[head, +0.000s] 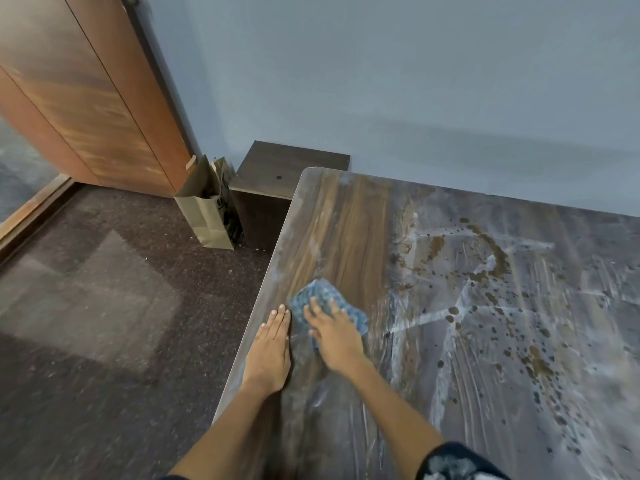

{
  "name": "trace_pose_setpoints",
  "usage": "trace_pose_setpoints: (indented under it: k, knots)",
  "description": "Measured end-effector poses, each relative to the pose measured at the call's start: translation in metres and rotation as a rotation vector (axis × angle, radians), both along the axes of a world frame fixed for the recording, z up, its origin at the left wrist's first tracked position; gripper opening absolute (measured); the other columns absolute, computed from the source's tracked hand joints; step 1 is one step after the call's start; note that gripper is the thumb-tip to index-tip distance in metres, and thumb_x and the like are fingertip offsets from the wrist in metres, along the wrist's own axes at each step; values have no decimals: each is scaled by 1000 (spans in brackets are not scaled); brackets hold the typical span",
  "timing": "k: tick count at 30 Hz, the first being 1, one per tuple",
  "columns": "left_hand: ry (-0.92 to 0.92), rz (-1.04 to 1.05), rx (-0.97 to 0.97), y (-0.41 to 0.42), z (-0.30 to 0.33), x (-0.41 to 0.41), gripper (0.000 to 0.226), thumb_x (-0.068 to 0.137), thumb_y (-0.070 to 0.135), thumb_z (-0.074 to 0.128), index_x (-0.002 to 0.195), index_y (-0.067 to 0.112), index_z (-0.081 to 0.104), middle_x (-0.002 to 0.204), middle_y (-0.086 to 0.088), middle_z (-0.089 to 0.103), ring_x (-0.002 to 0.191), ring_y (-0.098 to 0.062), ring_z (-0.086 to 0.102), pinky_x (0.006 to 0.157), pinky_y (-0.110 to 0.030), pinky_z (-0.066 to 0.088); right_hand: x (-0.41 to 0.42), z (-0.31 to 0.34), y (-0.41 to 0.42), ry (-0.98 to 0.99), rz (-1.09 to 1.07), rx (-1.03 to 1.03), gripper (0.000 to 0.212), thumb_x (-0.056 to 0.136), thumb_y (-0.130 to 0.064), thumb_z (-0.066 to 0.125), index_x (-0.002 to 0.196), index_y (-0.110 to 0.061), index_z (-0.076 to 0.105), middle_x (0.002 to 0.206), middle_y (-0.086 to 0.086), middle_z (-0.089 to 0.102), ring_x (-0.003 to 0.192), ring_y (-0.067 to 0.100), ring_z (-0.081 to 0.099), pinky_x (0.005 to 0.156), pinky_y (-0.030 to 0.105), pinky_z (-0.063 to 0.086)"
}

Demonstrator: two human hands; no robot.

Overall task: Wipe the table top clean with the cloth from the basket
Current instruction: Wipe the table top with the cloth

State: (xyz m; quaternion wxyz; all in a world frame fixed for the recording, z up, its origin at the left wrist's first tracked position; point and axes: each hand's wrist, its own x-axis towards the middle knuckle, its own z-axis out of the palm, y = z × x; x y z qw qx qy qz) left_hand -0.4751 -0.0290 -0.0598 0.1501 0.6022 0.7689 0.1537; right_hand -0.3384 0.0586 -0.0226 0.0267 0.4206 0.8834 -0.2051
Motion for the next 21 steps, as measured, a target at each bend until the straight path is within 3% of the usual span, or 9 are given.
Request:
trace_pose_setpoints:
  k: [5,13,18,21]
  knots:
    - [17,22,-4,1,-2,2,55,98,14,25,148,10,3,157,-1,-1,145,-15,-4,115,-24,-6,35,-11,-17,-31,50,-66,49,102,-34,32,149,-35,18,157,-18,6,146,13,-4,118,38,3]
    - [10,22,10,-1,1,1,51,100,17,21,148,11,5,157,0,1,145,-13,-3,112,-20,-9,20,8,40,-112,-199,-77,49,104,-27,26,151,-26,13,160,-8,1,147,26,-3,118,46,11]
    - [-16,49,44,-17,0,5,52,98,11,29,147,7,15,156,-4,12,145,-15,7,115,-21,-2,-5,-1,-27,8,45,-55,61,96,-9,46,149,-26,23,159,-9,7,147,22,-6,115,55,5]
    - [-12,62,58,-32,-2,6,54,94,6,34,147,7,20,155,-3,17,144,-14,11,115,-22,0,32,-12,-58,-5,141,-107,64,94,-10,49,149,-29,21,159,-13,7,146,16,-7,117,50,5]
